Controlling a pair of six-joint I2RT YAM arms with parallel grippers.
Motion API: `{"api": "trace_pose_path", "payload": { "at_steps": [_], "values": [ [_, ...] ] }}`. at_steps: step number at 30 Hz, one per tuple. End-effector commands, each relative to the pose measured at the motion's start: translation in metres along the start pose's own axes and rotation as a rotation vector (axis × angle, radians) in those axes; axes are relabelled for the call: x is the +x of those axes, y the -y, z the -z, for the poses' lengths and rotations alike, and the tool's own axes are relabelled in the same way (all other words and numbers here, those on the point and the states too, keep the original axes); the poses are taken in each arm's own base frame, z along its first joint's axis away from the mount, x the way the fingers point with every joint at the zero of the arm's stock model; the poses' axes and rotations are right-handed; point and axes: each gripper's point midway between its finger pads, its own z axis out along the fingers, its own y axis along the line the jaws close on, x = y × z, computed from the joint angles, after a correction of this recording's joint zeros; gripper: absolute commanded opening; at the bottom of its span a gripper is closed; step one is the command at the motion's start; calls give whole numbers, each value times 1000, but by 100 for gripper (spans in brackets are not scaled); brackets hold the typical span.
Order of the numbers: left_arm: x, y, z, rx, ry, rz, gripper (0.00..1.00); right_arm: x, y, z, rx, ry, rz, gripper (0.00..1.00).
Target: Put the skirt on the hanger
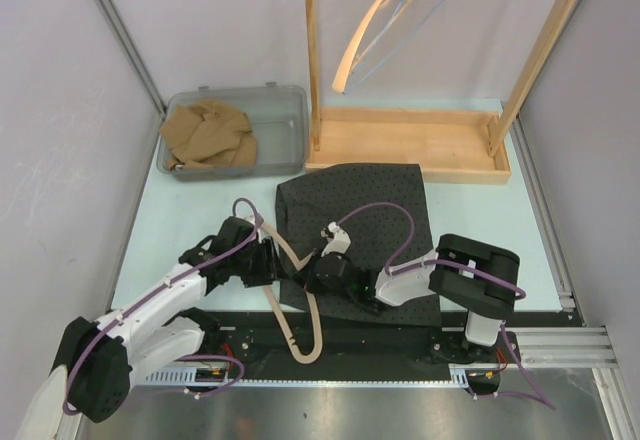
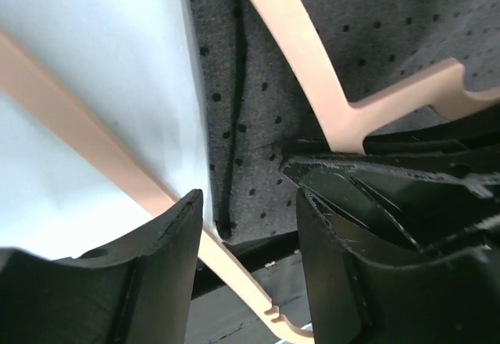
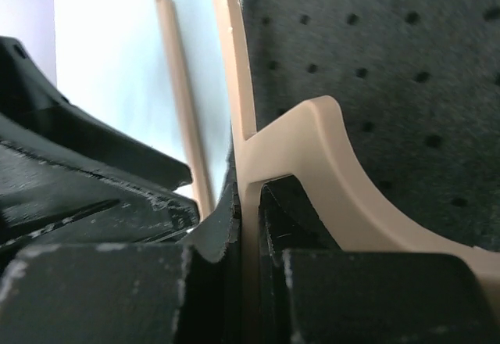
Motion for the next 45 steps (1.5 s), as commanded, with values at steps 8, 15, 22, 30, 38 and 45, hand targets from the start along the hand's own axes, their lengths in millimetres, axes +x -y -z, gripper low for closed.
{"api": "trace_pose_path", "payload": {
  "at_steps": [8,15,22,30,38,45],
  "values": [
    [16,-14,-29,-109,-60,-33,50,3,2,-8,-23,39,-151,0],
    [38,-19,-37,-103,-118,-40,35,-6,9,-5,18,74,-113,0],
    [23,2,-24,-49,-73,-75,0,-22,18,2,68,141,25,0],
    [0,40,19,34,-10,-123,0,-69,1,13,132,285,227,0],
    [9,58,42,129,-16,-107,0,-110,-6,17,231,403,332,0],
    [28,50,55,165,-27,-82,0,-132,2,26,301,435,323,0]
  ]
}}
